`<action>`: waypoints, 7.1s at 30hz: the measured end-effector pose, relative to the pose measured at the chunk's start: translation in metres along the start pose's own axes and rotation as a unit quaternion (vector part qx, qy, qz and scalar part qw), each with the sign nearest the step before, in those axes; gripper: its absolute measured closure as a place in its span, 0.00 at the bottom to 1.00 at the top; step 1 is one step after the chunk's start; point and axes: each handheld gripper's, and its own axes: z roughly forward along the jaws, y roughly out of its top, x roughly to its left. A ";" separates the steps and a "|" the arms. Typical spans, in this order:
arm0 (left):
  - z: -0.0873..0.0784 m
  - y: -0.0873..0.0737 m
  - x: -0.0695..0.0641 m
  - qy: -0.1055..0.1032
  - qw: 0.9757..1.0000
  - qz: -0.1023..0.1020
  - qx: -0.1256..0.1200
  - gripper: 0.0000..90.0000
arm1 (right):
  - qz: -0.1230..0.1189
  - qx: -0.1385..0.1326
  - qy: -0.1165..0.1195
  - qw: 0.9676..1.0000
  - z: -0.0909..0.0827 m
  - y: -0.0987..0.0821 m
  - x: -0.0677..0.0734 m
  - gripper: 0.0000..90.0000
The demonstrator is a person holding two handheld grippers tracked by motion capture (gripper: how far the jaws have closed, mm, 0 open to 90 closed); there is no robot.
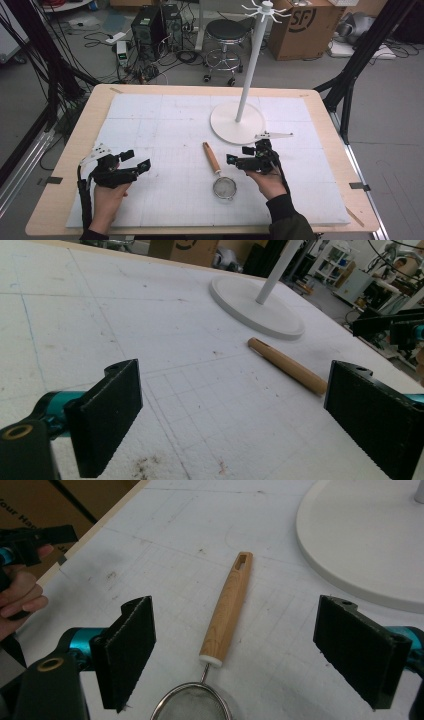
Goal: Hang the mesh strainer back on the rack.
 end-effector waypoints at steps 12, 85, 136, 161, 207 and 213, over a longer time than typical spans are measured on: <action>-0.001 0.006 0.006 -0.003 1.000 0.010 -0.015 0.10 | -0.003 0.026 0.002 1.000 0.014 0.009 0.009 0.22; 0.005 -0.001 0.000 -0.013 1.000 0.006 0.006 0.10 | -0.080 0.215 -0.099 0.968 0.086 -0.003 0.040 0.63; 0.008 -0.003 -0.004 -0.013 1.000 0.009 0.017 0.11 | -0.091 0.228 -0.077 0.966 0.085 0.001 0.034 0.79; 0.009 -0.004 -0.005 -0.014 1.000 0.011 0.019 0.11 | -0.070 0.165 -0.039 0.983 0.030 0.044 0.033 0.79; 0.009 -0.005 -0.006 -0.015 0.999 0.014 0.025 0.11 | -0.018 -0.221 -0.050 0.974 -0.073 0.086 0.010 0.79; 0.010 -0.005 -0.006 -0.016 0.999 0.016 0.026 0.11 | -0.020 -0.260 -0.059 0.963 -0.086 0.089 0.008 0.79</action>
